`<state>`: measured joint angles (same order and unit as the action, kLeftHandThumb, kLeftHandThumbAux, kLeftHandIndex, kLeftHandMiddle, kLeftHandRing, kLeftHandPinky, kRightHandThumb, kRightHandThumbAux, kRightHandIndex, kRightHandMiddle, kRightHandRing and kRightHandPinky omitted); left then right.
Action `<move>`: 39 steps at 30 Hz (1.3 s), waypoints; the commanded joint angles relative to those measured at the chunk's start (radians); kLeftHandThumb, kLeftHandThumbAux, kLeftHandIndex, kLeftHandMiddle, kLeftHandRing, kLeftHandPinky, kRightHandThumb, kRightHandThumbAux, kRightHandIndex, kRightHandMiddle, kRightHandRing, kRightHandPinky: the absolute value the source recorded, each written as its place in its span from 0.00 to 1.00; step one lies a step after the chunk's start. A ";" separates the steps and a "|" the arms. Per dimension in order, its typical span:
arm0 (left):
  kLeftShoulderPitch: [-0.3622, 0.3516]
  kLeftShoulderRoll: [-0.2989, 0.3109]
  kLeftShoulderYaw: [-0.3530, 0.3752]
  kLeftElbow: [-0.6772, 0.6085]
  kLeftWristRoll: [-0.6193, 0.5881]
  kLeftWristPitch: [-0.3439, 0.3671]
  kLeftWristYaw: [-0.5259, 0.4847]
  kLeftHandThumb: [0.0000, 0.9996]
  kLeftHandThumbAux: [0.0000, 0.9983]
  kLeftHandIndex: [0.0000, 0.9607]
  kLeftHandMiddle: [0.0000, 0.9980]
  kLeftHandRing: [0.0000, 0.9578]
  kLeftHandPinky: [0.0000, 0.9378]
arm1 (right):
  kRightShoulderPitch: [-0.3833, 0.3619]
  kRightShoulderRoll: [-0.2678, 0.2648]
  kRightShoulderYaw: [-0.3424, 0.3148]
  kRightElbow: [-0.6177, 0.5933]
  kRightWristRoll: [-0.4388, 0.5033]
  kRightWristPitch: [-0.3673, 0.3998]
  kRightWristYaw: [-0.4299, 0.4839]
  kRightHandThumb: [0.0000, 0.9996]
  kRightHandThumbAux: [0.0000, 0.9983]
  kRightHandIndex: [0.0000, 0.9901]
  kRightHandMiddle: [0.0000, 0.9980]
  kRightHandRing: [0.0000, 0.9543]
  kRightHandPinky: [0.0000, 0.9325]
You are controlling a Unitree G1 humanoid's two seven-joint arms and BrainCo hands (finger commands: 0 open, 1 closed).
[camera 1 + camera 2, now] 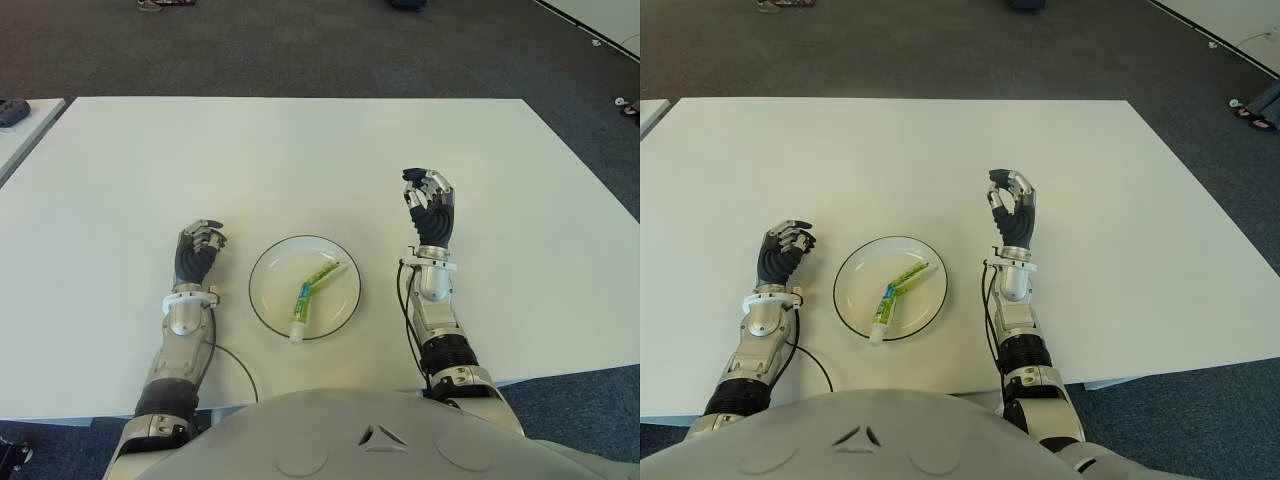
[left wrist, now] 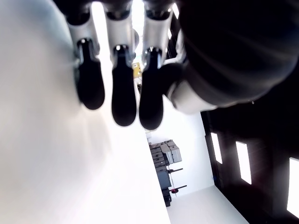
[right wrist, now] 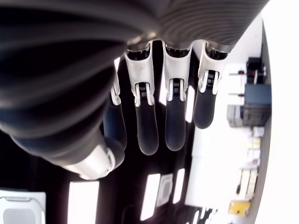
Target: Put the toothpaste on the table into the plate.
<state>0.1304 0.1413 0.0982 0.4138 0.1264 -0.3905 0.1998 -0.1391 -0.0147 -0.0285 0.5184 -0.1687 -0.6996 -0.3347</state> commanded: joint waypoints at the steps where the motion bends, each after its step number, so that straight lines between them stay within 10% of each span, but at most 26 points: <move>1: 0.006 -0.004 -0.012 -0.001 0.006 0.023 -0.016 0.71 0.72 0.45 0.58 0.60 0.57 | 0.013 0.002 -0.015 0.045 -0.030 0.050 -0.040 0.70 0.73 0.43 0.44 0.41 0.37; 39: -0.004 -0.010 -0.023 -0.015 0.017 0.038 -0.012 0.71 0.72 0.45 0.58 0.60 0.57 | 0.071 -0.005 0.002 0.135 -0.012 0.095 0.005 0.71 0.74 0.43 0.49 0.49 0.53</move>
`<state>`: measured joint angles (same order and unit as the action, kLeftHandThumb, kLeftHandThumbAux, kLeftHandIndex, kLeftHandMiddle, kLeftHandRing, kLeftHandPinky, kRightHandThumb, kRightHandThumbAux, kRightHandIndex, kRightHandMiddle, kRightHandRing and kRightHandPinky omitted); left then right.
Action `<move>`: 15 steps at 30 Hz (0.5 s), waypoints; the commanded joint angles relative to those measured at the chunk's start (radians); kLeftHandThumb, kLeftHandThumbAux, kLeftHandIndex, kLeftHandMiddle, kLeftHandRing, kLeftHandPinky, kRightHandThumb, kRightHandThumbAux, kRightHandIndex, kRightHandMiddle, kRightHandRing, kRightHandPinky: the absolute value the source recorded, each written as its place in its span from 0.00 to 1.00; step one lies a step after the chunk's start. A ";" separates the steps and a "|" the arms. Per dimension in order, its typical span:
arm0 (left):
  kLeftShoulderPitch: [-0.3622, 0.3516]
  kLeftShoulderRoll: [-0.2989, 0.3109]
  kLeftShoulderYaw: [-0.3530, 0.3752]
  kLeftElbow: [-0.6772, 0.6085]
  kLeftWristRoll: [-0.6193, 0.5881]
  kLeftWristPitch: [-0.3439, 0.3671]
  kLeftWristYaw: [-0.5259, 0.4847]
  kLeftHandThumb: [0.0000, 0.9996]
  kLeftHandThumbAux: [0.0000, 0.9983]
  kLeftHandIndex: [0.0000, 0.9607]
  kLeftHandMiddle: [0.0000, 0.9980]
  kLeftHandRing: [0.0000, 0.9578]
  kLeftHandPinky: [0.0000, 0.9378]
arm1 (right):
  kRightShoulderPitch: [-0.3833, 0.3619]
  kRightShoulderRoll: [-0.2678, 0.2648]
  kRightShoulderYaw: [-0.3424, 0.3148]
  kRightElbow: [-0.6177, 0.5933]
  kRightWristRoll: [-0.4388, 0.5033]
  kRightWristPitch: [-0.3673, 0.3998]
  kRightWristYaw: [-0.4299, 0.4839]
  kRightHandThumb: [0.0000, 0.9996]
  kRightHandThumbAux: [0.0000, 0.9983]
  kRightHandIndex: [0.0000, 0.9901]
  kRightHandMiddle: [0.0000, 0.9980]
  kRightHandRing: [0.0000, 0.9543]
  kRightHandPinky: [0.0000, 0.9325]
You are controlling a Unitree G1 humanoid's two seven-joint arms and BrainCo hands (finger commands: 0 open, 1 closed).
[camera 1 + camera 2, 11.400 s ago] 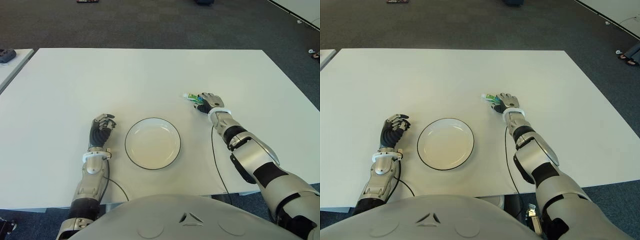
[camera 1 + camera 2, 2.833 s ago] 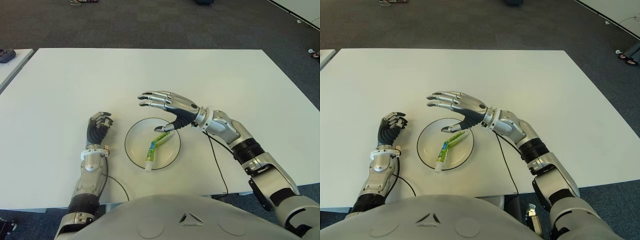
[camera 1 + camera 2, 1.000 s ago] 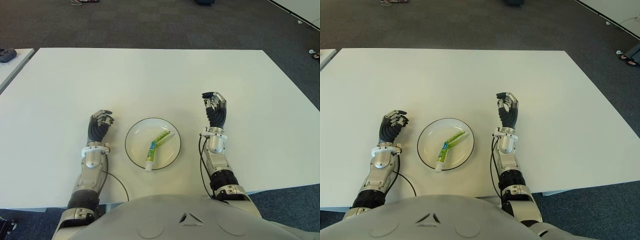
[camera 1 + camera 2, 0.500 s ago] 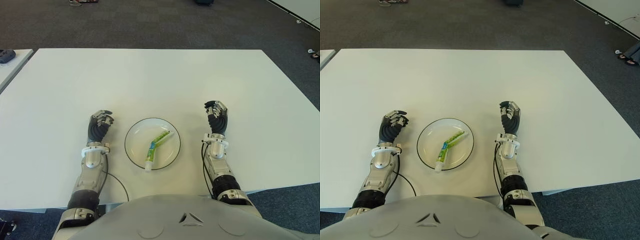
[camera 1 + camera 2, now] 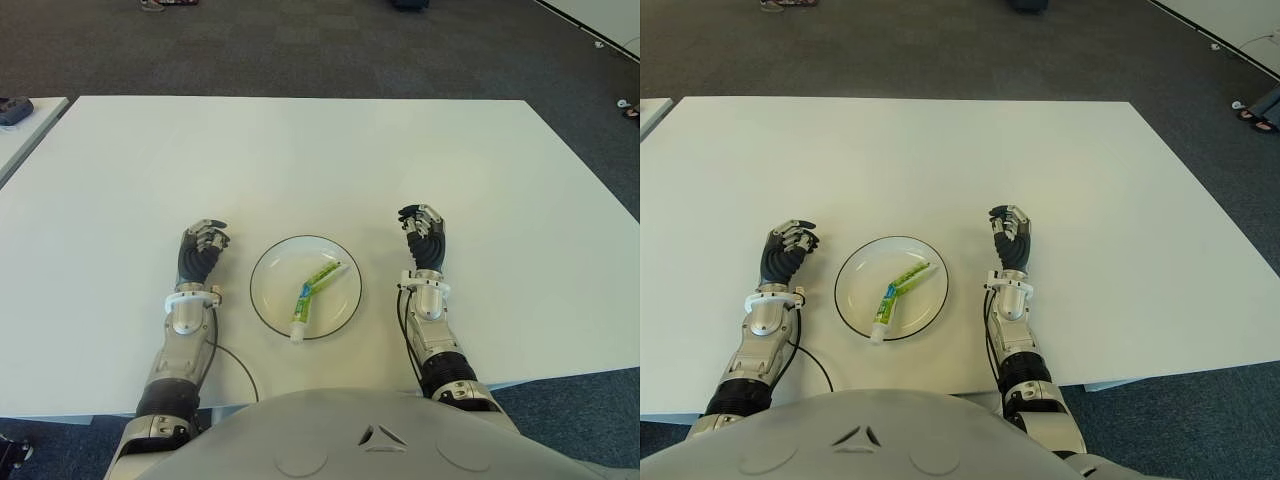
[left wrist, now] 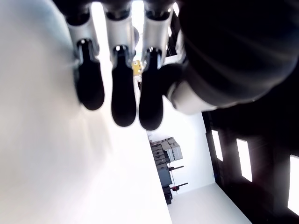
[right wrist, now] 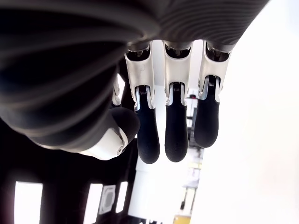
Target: Put the toothpaste on the table into the plate.
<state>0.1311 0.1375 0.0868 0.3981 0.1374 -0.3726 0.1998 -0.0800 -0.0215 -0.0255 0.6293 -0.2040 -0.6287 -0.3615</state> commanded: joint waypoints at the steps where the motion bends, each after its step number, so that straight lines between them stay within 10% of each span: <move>1: -0.005 -0.006 -0.012 0.001 0.006 0.020 -0.012 0.71 0.72 0.45 0.58 0.60 0.57 | 0.011 0.001 -0.001 0.022 0.029 0.030 0.041 0.71 0.74 0.43 0.49 0.50 0.53; 15: -0.004 -0.011 -0.021 -0.009 0.011 0.031 -0.004 0.71 0.72 0.45 0.58 0.60 0.57 | 0.035 -0.066 0.044 -0.126 0.044 0.330 0.271 0.71 0.74 0.43 0.48 0.50 0.53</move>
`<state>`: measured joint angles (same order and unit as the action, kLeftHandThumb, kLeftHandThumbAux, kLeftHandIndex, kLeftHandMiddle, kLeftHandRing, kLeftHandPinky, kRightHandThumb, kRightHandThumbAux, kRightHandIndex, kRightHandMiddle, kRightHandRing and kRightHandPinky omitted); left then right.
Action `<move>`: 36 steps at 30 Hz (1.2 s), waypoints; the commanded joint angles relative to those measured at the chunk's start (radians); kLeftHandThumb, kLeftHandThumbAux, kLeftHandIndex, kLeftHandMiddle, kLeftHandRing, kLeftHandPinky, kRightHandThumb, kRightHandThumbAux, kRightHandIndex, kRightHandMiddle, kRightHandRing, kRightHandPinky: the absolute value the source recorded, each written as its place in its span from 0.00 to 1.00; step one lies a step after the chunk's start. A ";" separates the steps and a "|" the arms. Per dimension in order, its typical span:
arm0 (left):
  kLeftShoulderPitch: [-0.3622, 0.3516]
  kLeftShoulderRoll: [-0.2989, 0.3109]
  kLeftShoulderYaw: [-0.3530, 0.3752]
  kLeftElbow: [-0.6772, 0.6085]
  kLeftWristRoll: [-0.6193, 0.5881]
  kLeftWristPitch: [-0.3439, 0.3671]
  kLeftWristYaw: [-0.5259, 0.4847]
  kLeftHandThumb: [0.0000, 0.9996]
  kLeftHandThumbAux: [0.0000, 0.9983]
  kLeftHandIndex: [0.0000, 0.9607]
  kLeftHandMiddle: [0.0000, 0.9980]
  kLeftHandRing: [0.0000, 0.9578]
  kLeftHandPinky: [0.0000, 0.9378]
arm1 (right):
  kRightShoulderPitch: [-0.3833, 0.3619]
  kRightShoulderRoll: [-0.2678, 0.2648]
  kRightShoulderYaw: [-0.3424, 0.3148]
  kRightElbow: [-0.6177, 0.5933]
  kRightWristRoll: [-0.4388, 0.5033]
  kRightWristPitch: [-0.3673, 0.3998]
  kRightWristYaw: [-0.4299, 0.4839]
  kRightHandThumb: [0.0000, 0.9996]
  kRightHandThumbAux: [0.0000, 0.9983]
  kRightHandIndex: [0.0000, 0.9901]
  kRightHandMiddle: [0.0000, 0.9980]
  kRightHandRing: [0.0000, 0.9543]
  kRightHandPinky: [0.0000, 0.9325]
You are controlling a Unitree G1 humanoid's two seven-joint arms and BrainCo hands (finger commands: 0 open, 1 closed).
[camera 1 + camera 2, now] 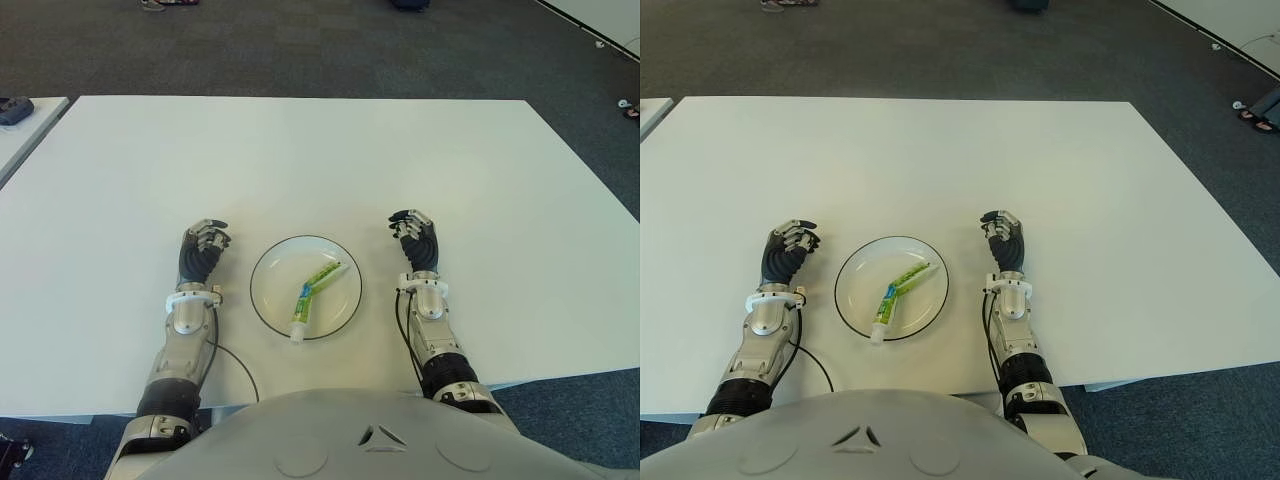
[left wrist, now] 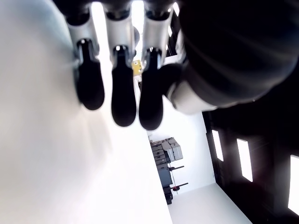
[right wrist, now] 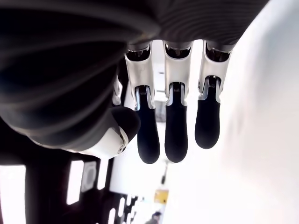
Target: Put the toothpaste on the table into the plate.
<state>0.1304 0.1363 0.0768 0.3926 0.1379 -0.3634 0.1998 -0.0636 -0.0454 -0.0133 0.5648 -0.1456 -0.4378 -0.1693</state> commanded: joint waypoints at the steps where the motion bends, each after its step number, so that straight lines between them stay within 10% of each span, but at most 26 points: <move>1: -0.004 -0.011 -0.012 -0.004 0.011 0.022 -0.003 0.71 0.72 0.45 0.58 0.60 0.57 | 0.021 -0.049 0.038 -0.076 -0.021 0.164 0.094 0.71 0.73 0.43 0.48 0.50 0.52; 36: 0.011 -0.006 -0.011 -0.021 -0.004 0.019 -0.015 0.71 0.72 0.45 0.57 0.59 0.57 | 0.020 -0.082 0.107 -0.093 -0.058 0.256 0.098 0.71 0.74 0.42 0.43 0.45 0.46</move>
<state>0.1379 0.1296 0.0652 0.3731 0.1356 -0.3554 0.1998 -0.0595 -0.1387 0.0931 0.4425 -0.2015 -0.2265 -0.0707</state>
